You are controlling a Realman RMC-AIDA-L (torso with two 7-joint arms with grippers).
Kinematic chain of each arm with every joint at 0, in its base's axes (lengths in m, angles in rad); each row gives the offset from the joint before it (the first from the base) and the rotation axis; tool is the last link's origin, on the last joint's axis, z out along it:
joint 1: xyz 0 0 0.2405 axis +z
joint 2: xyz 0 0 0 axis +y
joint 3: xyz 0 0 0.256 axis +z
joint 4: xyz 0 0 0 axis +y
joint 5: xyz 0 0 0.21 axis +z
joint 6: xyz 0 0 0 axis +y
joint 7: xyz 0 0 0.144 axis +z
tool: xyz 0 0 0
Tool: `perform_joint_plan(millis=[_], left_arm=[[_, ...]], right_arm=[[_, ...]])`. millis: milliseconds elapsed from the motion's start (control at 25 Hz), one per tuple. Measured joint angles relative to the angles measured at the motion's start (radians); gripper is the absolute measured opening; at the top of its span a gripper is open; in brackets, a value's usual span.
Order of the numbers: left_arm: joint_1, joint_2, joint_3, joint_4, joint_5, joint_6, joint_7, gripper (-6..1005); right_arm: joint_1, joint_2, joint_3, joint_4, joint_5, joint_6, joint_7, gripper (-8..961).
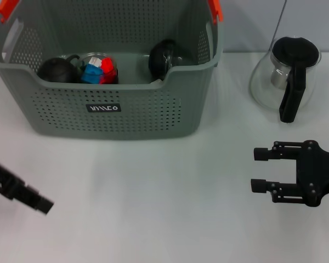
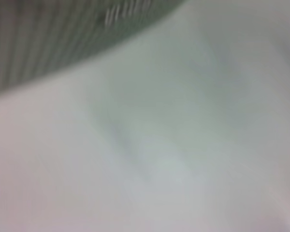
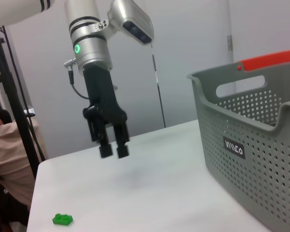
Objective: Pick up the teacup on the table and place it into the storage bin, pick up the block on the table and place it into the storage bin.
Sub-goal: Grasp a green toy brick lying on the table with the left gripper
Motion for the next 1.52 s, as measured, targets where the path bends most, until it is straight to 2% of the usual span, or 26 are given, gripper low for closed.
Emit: perform_joint_plan(millis=[40, 200, 400, 480, 520, 560, 680, 840, 1040, 1160, 1520], left_arm=[[-0.008, -0.004, 0.047, -0.005, 0.028, 0.001, -0.047, 522], [-0.031, -0.006, 0.138, 0.001, 0.066, 0.006, -0.141, 516], [-0.043, -0.012, 0.232, 0.016, 0.147, 0.010, -0.174, 508], [-0.044, -0.023, 0.282, 0.014, 0.189, 0.010, -0.183, 505], [-0.048, -0.035, 0.324, 0.006, 0.225, 0.010, -0.199, 503], [-0.048, -0.035, 0.324, 0.006, 0.225, 0.010, -0.199, 501], [-0.057, -0.059, 0.367, -0.014, 0.266, 0.009, -0.222, 497], [-0.054, -0.091, 0.437, -0.042, 0.275, 0.009, -0.253, 490], [-0.038, -0.113, 0.541, -0.060, 0.278, 0.008, -0.316, 482], [-0.029, -0.122, 0.565, -0.066, 0.279, 0.008, -0.340, 478], [-0.021, -0.129, 0.583, -0.084, 0.280, 0.006, -0.414, 463]], right_arm=[[0.004, 0.000, 0.000, 0.000, -0.005, 0.004, 0.000, 700], [0.016, 0.000, -0.004, -0.001, -0.018, 0.024, 0.000, 701], [0.020, 0.001, -0.007, -0.002, -0.022, 0.028, 0.001, 701], [0.019, 0.002, -0.007, -0.002, -0.022, 0.028, 0.001, 701], [0.018, 0.002, -0.007, -0.002, -0.022, 0.029, 0.001, 701], [0.017, 0.002, -0.007, -0.002, -0.022, 0.029, 0.001, 701], [0.015, 0.003, -0.008, -0.002, -0.025, 0.039, -0.005, 700], [0.014, 0.007, -0.008, -0.002, -0.042, 0.052, -0.008, 700], [0.019, 0.008, -0.007, -0.002, -0.047, 0.051, -0.003, 700], [0.020, 0.008, -0.008, -0.002, -0.047, 0.051, -0.005, 700], [0.020, 0.010, -0.008, -0.002, -0.047, 0.053, -0.009, 699]])
